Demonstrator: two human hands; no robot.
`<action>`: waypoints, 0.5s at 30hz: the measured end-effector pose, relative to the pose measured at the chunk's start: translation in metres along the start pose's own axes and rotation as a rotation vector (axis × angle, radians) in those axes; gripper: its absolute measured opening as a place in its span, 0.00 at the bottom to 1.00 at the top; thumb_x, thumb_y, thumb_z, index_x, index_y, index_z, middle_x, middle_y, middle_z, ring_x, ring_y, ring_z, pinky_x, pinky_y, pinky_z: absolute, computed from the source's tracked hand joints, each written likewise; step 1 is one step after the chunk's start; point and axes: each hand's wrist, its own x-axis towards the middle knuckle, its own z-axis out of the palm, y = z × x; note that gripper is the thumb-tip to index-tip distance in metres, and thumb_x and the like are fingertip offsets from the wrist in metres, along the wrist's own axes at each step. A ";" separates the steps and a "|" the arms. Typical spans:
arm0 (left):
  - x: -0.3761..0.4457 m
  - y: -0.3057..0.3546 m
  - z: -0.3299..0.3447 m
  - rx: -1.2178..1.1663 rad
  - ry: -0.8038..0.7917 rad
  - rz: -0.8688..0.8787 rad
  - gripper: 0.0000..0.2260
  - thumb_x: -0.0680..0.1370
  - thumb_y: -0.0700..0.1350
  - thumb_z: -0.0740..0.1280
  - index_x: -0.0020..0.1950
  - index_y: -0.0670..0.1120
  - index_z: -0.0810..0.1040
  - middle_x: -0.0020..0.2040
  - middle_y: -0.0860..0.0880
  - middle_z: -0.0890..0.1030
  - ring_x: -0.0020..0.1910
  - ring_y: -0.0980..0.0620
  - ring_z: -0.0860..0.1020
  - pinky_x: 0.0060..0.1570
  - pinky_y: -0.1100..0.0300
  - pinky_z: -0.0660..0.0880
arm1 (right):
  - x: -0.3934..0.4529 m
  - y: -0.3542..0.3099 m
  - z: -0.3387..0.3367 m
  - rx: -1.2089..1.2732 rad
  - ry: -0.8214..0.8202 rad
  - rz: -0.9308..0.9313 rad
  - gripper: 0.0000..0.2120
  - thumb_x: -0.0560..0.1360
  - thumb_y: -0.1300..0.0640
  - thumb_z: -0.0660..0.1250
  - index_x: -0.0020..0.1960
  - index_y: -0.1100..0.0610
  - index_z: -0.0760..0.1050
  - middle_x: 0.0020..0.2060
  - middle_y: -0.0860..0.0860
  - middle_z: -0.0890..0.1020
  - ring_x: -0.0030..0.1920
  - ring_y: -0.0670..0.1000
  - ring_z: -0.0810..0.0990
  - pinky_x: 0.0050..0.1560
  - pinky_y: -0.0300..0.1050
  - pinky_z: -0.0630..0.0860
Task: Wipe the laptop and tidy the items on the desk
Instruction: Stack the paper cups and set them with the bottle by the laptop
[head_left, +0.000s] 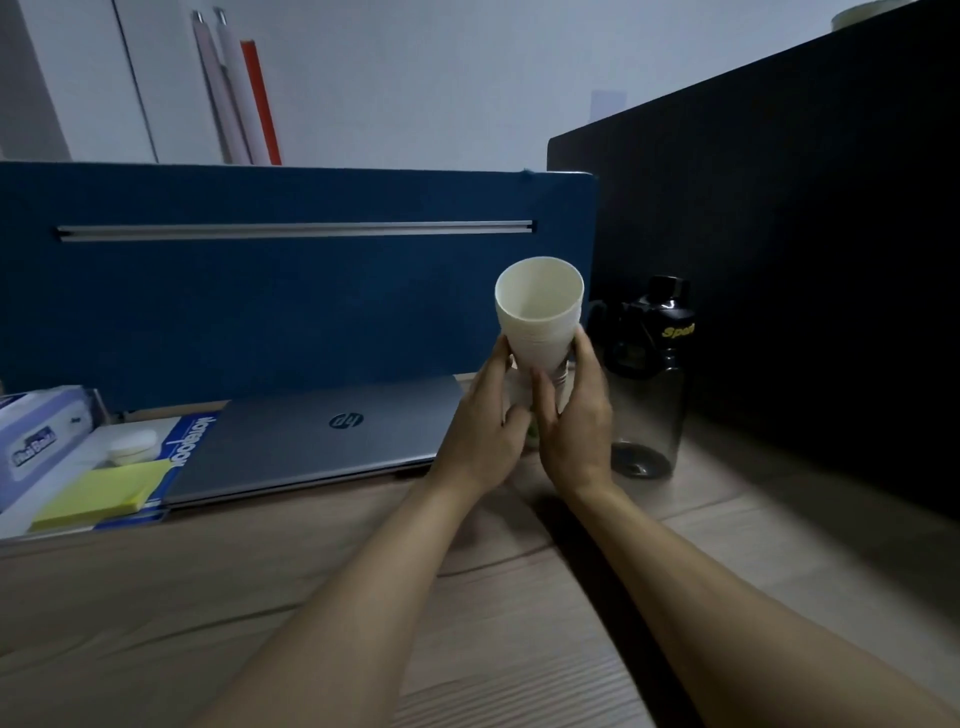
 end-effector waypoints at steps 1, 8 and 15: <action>0.005 -0.001 -0.002 -0.021 -0.016 -0.008 0.34 0.71 0.45 0.56 0.78 0.59 0.55 0.71 0.62 0.70 0.67 0.64 0.70 0.57 0.77 0.65 | 0.004 0.003 0.003 -0.002 0.011 -0.004 0.27 0.79 0.51 0.63 0.76 0.54 0.60 0.70 0.49 0.70 0.67 0.39 0.66 0.65 0.28 0.60; 0.022 -0.009 -0.009 -0.042 -0.137 -0.060 0.34 0.72 0.41 0.56 0.76 0.64 0.58 0.58 0.79 0.72 0.57 0.76 0.71 0.51 0.79 0.67 | 0.011 0.018 0.007 0.030 -0.019 0.117 0.28 0.80 0.48 0.61 0.76 0.49 0.56 0.71 0.50 0.70 0.68 0.46 0.71 0.65 0.43 0.69; 0.024 -0.016 -0.006 -0.032 -0.170 -0.101 0.34 0.70 0.50 0.55 0.76 0.65 0.55 0.74 0.58 0.69 0.68 0.59 0.70 0.64 0.63 0.67 | 0.008 0.023 0.009 -0.010 -0.064 0.211 0.24 0.80 0.47 0.60 0.74 0.45 0.59 0.67 0.50 0.74 0.64 0.49 0.74 0.62 0.53 0.73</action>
